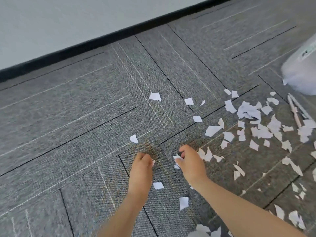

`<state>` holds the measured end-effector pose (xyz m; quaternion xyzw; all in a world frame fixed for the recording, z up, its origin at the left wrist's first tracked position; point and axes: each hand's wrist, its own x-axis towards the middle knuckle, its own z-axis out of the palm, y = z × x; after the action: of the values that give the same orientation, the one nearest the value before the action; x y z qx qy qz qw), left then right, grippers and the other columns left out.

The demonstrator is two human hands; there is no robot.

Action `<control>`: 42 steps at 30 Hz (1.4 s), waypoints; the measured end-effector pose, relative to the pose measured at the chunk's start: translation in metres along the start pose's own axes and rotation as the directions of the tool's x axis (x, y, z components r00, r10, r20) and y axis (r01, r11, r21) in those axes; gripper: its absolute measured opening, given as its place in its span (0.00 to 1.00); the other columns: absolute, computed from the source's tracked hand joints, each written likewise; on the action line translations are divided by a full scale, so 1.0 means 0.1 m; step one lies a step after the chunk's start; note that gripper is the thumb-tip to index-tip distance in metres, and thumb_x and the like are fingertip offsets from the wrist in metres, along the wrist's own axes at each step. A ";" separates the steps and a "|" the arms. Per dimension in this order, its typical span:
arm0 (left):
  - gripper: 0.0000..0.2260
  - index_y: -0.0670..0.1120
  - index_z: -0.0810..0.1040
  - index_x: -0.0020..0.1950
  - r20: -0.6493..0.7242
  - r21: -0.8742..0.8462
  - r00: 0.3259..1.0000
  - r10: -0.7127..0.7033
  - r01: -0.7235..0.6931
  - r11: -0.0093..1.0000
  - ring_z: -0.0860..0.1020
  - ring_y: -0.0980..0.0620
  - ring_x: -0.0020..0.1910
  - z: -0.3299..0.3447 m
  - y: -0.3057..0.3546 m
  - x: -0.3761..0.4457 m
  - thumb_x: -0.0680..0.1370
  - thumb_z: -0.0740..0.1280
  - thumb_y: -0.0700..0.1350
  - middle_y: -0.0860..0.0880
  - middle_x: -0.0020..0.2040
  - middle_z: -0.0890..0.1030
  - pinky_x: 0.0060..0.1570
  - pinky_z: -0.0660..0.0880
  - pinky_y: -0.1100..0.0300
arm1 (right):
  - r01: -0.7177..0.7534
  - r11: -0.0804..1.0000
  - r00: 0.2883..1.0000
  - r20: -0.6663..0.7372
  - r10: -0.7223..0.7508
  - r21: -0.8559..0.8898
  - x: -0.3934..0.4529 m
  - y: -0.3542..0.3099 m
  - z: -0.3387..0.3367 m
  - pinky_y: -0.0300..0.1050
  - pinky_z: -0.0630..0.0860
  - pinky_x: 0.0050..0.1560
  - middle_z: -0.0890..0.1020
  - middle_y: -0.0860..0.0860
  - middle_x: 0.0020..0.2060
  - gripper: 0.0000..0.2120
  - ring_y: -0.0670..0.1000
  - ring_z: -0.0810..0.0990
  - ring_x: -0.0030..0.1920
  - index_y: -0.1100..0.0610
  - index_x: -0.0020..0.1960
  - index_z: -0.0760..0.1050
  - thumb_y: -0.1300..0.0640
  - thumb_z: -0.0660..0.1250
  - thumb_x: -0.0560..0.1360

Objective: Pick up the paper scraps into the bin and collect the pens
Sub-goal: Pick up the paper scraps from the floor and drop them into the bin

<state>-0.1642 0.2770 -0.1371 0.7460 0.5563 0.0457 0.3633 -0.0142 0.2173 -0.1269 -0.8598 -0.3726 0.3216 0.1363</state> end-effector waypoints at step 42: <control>0.17 0.42 0.69 0.66 -0.074 0.108 0.990 0.118 -0.109 0.988 0.65 0.46 0.69 -0.13 0.82 2.06 0.79 0.55 0.45 0.45 0.71 0.65 0.68 0.65 0.47 | 0.053 0.990 0.989 -0.128 -0.070 -0.128 1.02 0.78 -0.59 0.67 0.38 0.69 0.58 0.43 0.73 0.08 0.54 0.48 0.75 0.49 0.53 0.74 0.50 0.59 0.77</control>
<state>-0.0276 0.4516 -0.1482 0.7919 0.5287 0.0675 0.2982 0.1201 0.2388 -0.1648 -0.8740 -0.4085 0.2358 0.1166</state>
